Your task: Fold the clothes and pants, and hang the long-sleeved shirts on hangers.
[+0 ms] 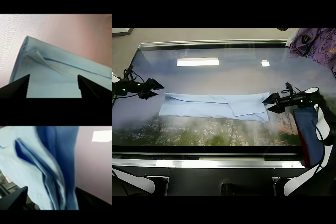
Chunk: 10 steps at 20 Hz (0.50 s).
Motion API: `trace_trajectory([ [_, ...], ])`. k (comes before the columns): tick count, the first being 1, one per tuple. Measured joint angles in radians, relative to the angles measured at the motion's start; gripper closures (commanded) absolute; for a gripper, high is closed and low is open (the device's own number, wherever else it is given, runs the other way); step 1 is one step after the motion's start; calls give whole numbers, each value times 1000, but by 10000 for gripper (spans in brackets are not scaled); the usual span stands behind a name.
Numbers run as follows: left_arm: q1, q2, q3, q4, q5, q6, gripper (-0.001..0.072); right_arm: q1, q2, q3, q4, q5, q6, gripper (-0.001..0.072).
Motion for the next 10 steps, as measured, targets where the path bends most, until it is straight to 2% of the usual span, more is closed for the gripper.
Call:
trace_trajectory([
  [1,0,0,0,0,0,0,29,17,-3,-2,0,-3,-3,242],
  [2,0,0,0,0,-2,-1,29,37,-6,-4,-11,-11,-8,436],
  [3,0,0,0,0,-5,-2,30,55,-8,-5,-25,-19,-11,672],
  [6,-5,0,0,-14,-12,-10,46,94,15,-5,-30,-30,-9,683],
  [7,-10,0,0,-29,-12,-11,136,101,34,-2,-45,-30,13,683],
  [9,-28,-1,0,-80,-14,-17,694,109,92,11,-103,-22,74,683],
  [10,-45,-4,0,-105,-14,-17,689,111,129,18,-148,-9,111,683],
])
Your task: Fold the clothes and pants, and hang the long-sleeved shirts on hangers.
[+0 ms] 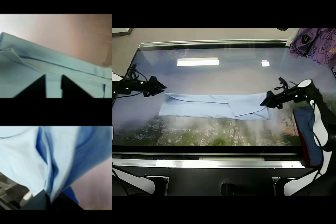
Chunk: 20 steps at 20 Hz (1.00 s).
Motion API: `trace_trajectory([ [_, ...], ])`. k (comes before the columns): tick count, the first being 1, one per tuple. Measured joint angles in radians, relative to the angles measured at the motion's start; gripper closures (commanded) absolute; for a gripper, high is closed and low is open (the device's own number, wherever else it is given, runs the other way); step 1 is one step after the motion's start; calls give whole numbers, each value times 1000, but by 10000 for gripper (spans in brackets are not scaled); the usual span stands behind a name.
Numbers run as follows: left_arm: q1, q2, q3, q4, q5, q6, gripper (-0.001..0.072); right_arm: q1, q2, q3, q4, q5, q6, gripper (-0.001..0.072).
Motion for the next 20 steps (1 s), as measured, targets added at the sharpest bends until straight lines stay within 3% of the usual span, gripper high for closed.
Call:
trace_trajectory([
  [4,-137,-21,0,-77,2,-19,690,5,156,23,-173,69,142,682],
  [8,-377,-57,0,-105,58,-82,691,5,284,74,-315,143,246,682],
  [14,-772,-130,0,-216,319,-184,691,5,362,221,-422,254,322,682],
  [20,-1008,-259,90,-417,526,-208,691,5,394,292,-445,306,348,682],
])
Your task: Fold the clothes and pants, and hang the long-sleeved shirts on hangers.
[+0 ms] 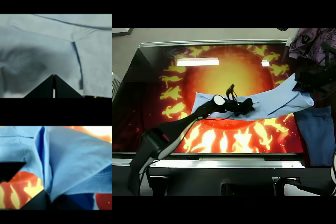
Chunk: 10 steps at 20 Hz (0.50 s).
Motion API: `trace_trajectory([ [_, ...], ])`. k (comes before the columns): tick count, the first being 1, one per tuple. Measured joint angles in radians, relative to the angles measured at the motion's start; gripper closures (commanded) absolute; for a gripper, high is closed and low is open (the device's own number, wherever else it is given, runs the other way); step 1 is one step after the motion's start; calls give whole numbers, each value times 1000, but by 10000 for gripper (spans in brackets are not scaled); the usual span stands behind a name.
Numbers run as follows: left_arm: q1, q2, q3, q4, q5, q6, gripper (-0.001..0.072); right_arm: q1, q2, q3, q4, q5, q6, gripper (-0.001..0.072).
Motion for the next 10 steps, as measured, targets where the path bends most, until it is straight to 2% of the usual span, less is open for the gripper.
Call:
trace_trajectory([
  [5,-72,-90,98,-63,41,-45,694,0,8,10,-6,5,4,682],
  [10,17,-68,122,-32,-42,-66,696,23,9,11,-5,-47,9,682],
])
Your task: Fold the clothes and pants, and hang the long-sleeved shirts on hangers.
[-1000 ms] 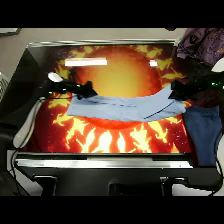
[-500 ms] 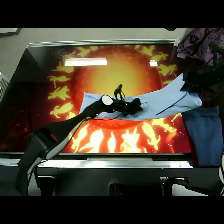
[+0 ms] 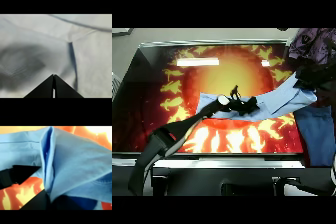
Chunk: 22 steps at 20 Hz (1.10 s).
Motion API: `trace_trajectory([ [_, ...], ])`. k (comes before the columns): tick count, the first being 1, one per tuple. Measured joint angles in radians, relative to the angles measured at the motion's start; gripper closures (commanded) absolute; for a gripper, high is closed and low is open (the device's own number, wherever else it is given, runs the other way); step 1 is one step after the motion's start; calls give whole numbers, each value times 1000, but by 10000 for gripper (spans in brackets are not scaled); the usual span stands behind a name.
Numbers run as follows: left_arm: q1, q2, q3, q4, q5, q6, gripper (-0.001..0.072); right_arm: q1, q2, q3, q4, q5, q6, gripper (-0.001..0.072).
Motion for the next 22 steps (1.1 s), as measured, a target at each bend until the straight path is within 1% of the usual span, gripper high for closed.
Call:
trace_trajectory([
  [2,81,53,3,92,-68,-9,696,46,0,0,3,-28,19,683],
  [4,179,129,5,217,-152,-30,695,122,0,0,3,-74,63,683],
  [9,458,349,6,551,-401,-49,692,360,-29,0,3,-229,206,683],
  [11,569,420,6,634,-482,-53,691,449,-59,0,4,-291,251,683],
  [15,752,508,6,710,-581,-56,690,573,-131,0,30,-422,302,683],
  [17,816,527,6,727,-610,-56,691,601,-166,0,67,-485,310,683],
  [22,891,543,6,741,-635,-52,690,626,-249,0,141,-615,320,682],
])
